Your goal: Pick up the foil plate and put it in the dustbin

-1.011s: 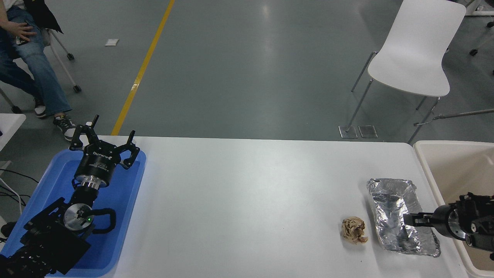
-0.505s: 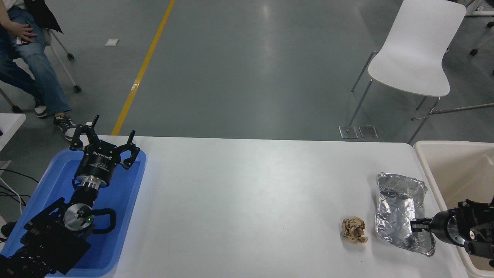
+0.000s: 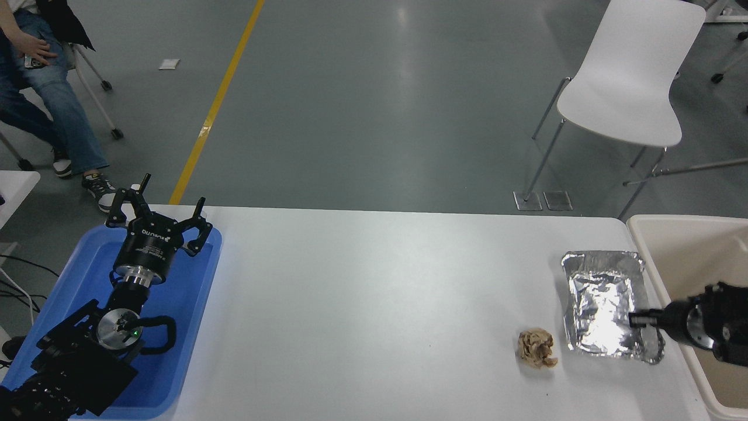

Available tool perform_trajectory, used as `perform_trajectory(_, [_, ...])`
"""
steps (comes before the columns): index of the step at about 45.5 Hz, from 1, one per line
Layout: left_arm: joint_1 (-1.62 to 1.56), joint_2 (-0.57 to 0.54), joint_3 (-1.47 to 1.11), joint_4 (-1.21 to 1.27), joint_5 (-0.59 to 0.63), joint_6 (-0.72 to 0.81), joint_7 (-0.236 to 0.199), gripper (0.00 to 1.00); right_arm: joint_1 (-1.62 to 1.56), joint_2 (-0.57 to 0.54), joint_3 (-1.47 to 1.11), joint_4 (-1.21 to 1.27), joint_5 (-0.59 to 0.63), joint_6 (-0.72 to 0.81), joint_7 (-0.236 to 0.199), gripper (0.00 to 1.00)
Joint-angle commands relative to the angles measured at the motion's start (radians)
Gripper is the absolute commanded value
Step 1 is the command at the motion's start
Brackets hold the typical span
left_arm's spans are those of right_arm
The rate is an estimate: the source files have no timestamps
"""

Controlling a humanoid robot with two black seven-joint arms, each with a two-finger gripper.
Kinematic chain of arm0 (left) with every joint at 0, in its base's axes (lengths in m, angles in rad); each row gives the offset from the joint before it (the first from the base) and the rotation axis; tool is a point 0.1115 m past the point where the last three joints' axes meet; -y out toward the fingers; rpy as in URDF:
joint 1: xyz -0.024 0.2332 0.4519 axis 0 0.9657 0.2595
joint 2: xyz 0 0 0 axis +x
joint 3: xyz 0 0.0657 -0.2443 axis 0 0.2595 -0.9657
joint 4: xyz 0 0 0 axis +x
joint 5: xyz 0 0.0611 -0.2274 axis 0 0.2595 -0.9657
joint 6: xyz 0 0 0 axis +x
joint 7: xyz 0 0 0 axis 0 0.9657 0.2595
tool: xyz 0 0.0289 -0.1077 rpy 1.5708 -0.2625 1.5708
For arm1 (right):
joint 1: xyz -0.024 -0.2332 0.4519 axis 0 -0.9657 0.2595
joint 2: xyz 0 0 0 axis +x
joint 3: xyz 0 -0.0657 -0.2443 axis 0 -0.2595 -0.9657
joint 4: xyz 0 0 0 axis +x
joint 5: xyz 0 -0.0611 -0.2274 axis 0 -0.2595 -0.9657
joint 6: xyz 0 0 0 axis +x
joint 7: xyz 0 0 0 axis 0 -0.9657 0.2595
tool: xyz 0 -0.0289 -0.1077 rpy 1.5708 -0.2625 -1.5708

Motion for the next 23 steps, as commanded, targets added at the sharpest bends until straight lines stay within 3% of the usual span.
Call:
perform_trajectory(1, [0.000,0.000,0.000,0.002,0.000,-0.001,0.000,1.00,0.242,-0.132,-0.003,0.184,-0.050,0.092,-0.002,0.00])
perform_trajectory(23, [0.000,0.000,0.000,0.000,0.000,-0.001,0.000,1.00,0.761,-0.242,-0.140,0.372,-0.036,0.557,-0.004,0.00])
